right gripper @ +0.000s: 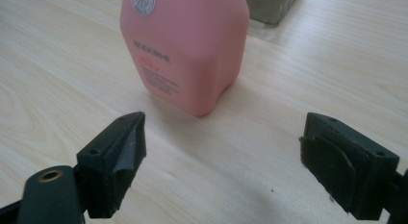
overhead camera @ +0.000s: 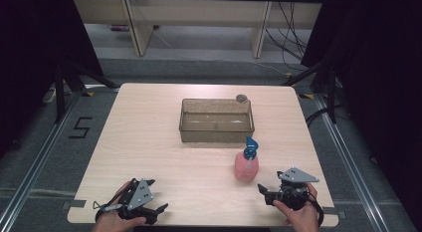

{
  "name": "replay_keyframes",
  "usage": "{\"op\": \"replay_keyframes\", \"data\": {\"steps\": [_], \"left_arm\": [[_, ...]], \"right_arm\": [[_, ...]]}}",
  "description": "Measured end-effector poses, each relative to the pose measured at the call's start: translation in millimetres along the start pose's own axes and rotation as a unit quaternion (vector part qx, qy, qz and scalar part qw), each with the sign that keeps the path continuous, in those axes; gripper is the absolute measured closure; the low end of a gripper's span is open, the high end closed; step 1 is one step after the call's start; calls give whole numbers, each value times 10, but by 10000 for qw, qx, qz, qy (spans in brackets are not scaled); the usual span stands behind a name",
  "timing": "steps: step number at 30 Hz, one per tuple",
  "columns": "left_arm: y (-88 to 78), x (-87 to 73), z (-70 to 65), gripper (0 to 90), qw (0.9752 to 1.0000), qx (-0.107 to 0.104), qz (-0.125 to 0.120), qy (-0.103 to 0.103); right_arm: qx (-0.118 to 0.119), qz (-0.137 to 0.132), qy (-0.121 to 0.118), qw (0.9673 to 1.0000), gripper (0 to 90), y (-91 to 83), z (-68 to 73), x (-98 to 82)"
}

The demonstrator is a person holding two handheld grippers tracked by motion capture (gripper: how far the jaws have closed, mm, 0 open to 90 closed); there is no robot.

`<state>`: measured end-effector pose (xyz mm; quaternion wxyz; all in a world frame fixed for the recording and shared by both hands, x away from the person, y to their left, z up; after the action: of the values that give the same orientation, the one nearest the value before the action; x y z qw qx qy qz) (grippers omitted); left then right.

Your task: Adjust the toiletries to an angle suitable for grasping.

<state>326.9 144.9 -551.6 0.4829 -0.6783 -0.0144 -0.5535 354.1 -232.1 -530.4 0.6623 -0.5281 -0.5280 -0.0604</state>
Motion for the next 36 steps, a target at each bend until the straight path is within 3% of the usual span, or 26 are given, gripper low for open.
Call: {"op": "replay_keyframes", "data": {"steps": [1, 4, 5, 7, 10, 19, 24, 29, 30, 31, 32, 35, 36], "left_arm": [[1, -1, 0, 149, 10000, 0, 1, 2], [4, -3, -2, 149, 10000, -5, 14, 5], [4, -2, -2, 149, 10000, -4, 11, 5], [5, -2, -2, 149, 10000, -5, 15, 11], [3, -7, 5, 149, 10000, -11, 52, 27], [8, -8, -3, 149, 10000, -41, 43, -10], [13, -8, 0, 149, 10000, -3, 36, 1], [14, -10, 2, 149, 10000, 1, 43, 5], [13, -10, 0, 149, 10000, -3, 43, 12], [13, -12, -2, 149, 10000, -12, 50, 8], [15, -11, -2, 149, 10000, -4, 44, 1], [15, -11, -1, 149, 10000, 3, 44, 7], [14, -16, 5, 149, 10000, 16, 78, 41]], "right_arm": [[-25, -70, 124, 9999, 171, 1, 13, 12], [-41, -91, 181, 9998, 183, -11, 14, 22], [-122, -152, 12, 9998, 183, -12, -21, 32], [-114, -223, 15, 9997, 185, -15, -22, 48], [-83, -354, 197, 9991, 195, -28, -2, 88], [-167, -528, 4, 9985, 202, -31, -28, 161], [-62, -586, 109, 9982, 202, -24, 9, 203], [-109, -696, -21, 9975, 208, -21, -9, 253], [-57, -668, 141, 9977, 208, -20, 23, 254], [-60, -640, 156, 9978, 208, -28, 24, 255], [-126, -703, -7, 9974, 208, -25, -8, 269], [-152, -737, -45, 9972, 208, -23, -13, 284], [-106, -746, 67, 9971, 208, -19, 13, 298]]}}
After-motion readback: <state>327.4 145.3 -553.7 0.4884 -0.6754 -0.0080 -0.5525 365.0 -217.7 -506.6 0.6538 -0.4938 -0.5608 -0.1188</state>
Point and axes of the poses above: each handheld gripper's, and its own axes: y roughly forward along the jaws, x roughly out of its top, z roughly to its left, the point moved 8 cm from there along y, roughly forward along the jaws, and after that the axes turned 11 degrees about -y, right-handed, at the moved point
